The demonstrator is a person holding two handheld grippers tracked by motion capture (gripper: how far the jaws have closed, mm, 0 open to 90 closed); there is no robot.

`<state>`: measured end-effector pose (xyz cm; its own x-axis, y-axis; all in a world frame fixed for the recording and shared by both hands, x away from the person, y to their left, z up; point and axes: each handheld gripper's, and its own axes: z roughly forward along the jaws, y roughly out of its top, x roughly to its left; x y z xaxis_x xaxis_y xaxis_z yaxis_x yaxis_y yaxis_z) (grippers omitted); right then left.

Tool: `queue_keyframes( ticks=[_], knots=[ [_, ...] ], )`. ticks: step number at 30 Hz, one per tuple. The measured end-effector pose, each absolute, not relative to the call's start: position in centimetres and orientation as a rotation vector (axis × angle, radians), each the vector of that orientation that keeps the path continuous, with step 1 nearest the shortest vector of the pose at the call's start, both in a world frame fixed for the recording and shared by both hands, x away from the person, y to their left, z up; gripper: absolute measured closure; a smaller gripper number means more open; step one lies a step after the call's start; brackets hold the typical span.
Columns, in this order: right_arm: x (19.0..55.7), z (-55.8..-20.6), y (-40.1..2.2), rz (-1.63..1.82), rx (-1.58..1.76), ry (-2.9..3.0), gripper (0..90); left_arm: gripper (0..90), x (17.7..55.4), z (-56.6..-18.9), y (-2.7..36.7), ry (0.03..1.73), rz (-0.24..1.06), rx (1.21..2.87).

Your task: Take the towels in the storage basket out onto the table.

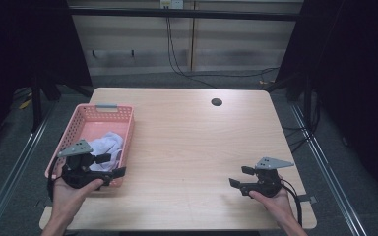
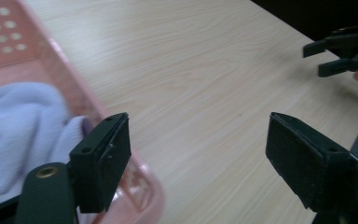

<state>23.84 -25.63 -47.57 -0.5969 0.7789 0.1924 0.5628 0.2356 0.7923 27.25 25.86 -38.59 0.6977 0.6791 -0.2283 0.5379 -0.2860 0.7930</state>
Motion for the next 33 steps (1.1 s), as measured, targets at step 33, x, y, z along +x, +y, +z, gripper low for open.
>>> queue_keyframes(
  ticks=[33],
  knots=[
    [24.5, -48.3, -25.7, 1.252, 1.309, 2.324, 18.3, 19.5, 35.2, -40.2, 31.2, 1.164, 0.225, 2.255]
  ],
)
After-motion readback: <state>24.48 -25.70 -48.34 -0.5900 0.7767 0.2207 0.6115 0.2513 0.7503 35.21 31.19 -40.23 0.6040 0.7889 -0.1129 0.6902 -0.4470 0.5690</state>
